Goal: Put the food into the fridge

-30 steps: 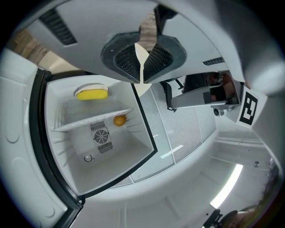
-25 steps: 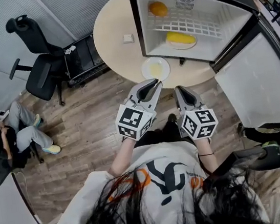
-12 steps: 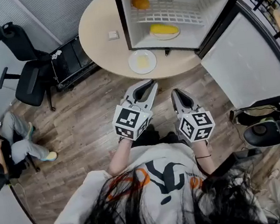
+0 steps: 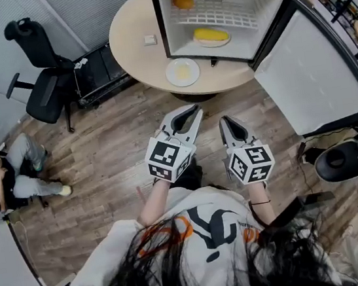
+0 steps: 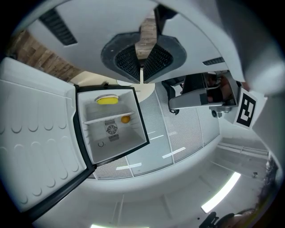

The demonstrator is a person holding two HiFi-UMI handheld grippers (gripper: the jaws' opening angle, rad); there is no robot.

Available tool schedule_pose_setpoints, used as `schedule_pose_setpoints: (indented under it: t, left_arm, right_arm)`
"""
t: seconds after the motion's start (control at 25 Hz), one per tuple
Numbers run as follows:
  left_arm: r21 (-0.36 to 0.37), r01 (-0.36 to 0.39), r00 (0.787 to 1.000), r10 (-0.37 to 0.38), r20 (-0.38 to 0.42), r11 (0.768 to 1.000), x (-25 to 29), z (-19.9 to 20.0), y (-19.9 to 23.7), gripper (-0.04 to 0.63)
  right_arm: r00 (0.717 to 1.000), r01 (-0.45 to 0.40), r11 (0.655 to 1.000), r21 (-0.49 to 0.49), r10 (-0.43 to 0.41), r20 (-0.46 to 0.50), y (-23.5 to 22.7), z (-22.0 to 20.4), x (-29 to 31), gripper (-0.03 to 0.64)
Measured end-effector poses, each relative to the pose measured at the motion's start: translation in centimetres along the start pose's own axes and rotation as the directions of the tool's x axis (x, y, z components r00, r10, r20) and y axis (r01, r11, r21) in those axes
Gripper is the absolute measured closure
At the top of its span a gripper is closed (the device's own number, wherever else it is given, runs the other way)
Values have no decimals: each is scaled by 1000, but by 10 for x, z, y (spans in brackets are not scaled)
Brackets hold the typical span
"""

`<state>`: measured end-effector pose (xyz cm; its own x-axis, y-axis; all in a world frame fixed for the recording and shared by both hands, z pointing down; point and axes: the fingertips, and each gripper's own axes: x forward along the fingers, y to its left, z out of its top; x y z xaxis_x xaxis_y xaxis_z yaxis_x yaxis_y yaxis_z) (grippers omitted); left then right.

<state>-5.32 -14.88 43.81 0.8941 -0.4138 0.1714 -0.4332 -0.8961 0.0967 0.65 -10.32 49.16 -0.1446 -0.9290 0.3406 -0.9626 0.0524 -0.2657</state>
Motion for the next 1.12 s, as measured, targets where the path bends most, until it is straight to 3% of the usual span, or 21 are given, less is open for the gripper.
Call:
schedule_pose_setpoints:
  t: [0.56, 1.12]
  left_arm:
    - [-8, -51, 998, 51, -33, 999, -63, -37, -89, 557]
    - [-17, -65, 998, 64, -10, 998, -86, -45, -118, 557]
  right_arm:
    - [999, -52, 998, -32, 51, -10, 17, -44, -87, 584]
    - [999, -50, 998, -45, 50, 2, 23, -56, -124, 584]
